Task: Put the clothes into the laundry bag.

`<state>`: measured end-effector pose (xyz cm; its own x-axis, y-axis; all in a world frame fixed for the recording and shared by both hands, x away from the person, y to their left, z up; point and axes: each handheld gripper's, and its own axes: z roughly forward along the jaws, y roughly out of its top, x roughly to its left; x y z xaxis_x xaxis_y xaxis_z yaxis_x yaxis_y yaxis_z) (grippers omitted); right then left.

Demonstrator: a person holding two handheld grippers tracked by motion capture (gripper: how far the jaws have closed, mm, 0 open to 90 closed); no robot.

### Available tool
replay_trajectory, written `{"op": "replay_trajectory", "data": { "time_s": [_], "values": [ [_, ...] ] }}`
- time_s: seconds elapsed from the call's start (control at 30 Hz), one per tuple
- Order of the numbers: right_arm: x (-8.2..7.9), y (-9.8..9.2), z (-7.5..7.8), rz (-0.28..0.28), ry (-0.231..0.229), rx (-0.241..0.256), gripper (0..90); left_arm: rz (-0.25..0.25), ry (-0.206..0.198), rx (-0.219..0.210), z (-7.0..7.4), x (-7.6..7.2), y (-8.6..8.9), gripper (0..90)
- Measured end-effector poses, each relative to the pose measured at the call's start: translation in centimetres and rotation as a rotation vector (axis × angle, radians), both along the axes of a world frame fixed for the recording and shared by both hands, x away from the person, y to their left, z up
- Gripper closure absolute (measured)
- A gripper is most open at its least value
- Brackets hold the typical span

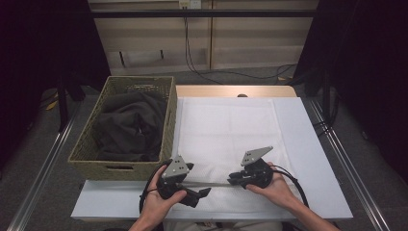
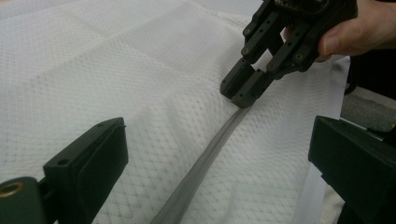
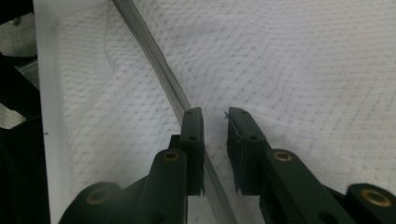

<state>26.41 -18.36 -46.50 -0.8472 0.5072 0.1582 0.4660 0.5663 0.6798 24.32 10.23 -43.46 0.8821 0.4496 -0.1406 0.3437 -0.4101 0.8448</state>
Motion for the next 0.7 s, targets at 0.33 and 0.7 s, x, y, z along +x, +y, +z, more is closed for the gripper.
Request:
{"op": "replay_trajectory", "data": {
  "time_s": [0.33,0.7],
  "values": [
    [0.0,-0.1,-0.9,-0.023,-0.054,-0.065,68.9,0.012,-0.011,0.001,-0.1,-0.7,0.1,4.8],
    [-0.6,-0.3,-1.1,0.006,-0.09,-0.063,58.6,-0.014,-0.003,0.025,-0.4,-1.0,-0.1,4.9]
  ]
}}
